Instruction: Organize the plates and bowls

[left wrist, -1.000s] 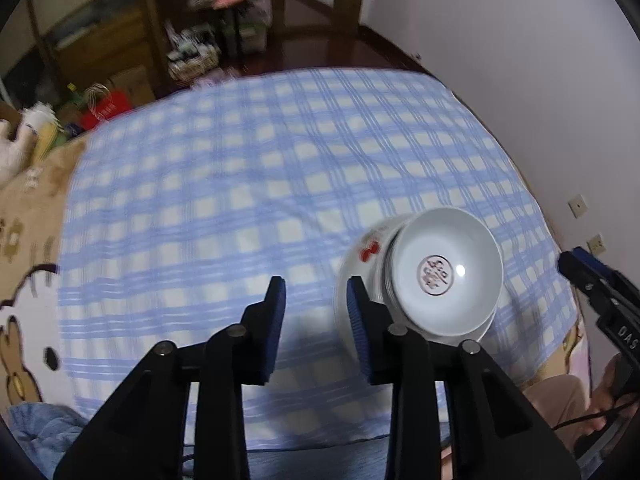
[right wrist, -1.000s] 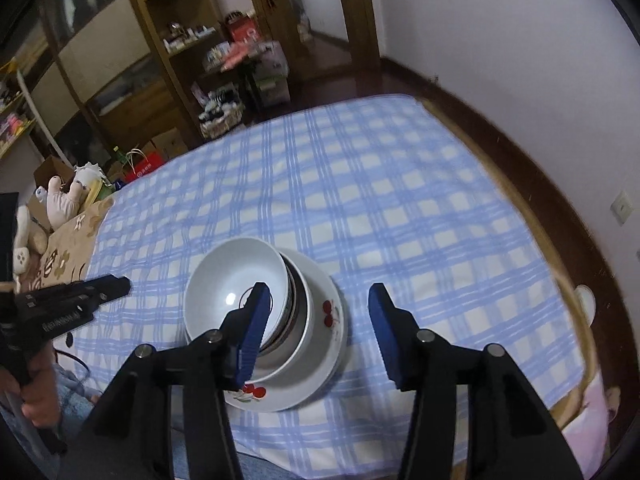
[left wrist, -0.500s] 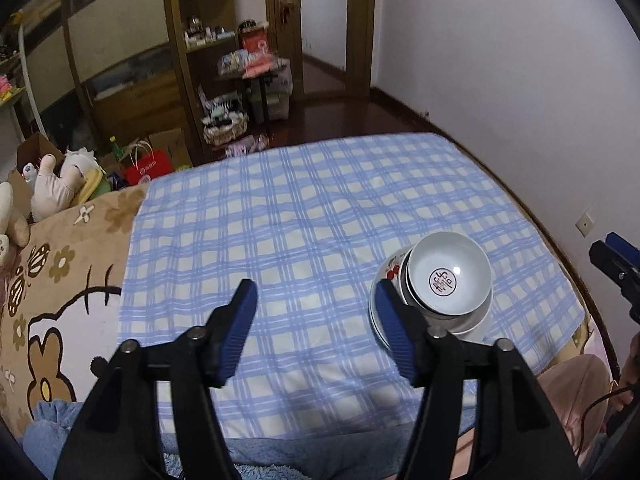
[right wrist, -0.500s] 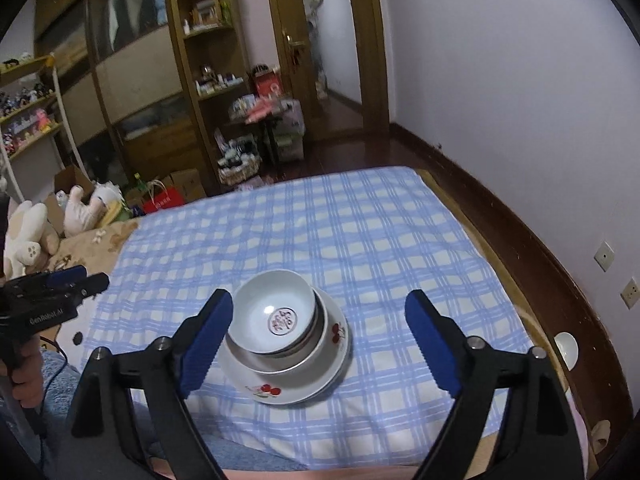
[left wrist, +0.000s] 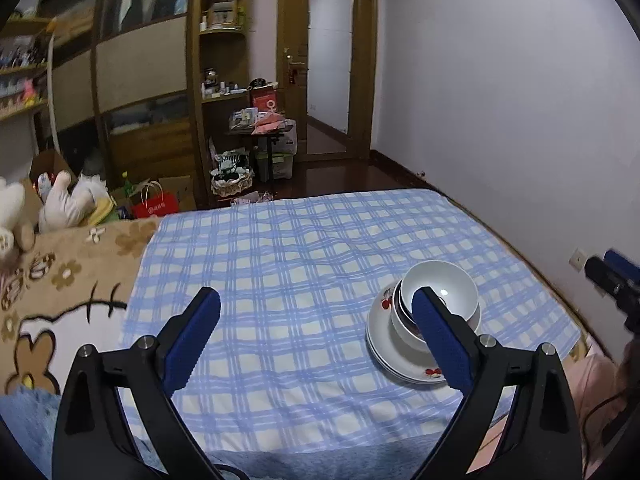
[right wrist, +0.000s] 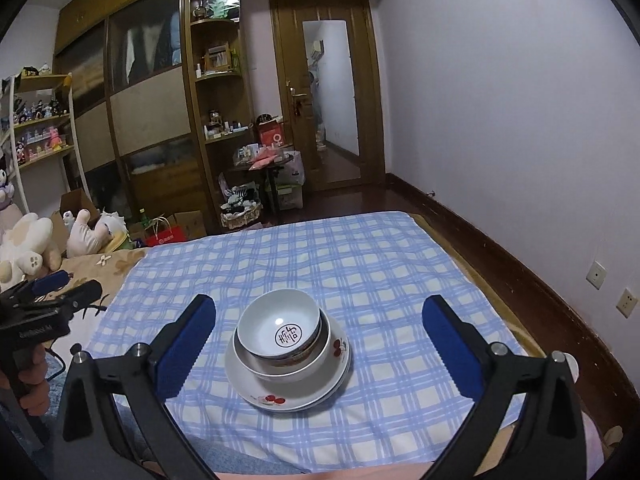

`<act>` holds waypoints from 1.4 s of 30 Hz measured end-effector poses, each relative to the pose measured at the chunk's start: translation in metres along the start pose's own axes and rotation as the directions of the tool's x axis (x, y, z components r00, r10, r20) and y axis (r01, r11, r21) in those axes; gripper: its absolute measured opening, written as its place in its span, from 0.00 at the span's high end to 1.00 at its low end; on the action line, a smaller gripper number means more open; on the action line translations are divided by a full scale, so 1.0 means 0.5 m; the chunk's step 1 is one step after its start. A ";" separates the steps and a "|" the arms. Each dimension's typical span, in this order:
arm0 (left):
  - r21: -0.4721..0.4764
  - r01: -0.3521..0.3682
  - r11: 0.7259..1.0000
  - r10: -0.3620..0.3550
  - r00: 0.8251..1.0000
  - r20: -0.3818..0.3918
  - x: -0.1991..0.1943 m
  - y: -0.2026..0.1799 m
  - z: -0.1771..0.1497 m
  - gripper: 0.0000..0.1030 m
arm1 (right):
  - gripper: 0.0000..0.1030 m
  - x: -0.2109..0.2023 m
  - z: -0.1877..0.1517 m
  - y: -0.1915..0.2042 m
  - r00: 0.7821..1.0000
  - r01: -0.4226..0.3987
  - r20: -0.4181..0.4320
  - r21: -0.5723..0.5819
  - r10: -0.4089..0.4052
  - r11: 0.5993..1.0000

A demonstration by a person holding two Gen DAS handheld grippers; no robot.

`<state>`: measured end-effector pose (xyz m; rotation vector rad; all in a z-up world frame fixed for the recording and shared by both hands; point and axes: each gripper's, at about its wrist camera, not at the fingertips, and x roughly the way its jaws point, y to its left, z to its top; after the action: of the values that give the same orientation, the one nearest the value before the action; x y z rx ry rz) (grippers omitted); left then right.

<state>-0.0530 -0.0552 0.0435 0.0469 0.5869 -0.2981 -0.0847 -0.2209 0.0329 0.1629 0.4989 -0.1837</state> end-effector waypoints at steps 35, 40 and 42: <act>0.128 0.000 0.992 0.008 0.998 -0.061 0.117 -0.048 -0.061 0.07 | 0.00 0.087 -0.067 0.010 0.993 0.111 -0.029 -0.085 -0.114 0.990; 0.120 -0.005 0.993 0.012 0.998 -0.064 0.116 -0.047 -0.061 0.07 | 0.00 0.087 -0.069 0.017 0.992 0.124 -0.020 -0.098 -0.127 0.987; 0.118 -0.018 0.993 0.025 0.998 -0.057 0.113 -0.045 -0.062 0.07 | 0.00 0.085 -0.069 0.019 0.991 0.130 -0.015 -0.101 -0.132 0.986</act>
<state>-0.0316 -0.0879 -0.0123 0.1757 0.6258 -0.3109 -0.0619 -0.2105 -0.0168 0.0346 0.5396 -0.2852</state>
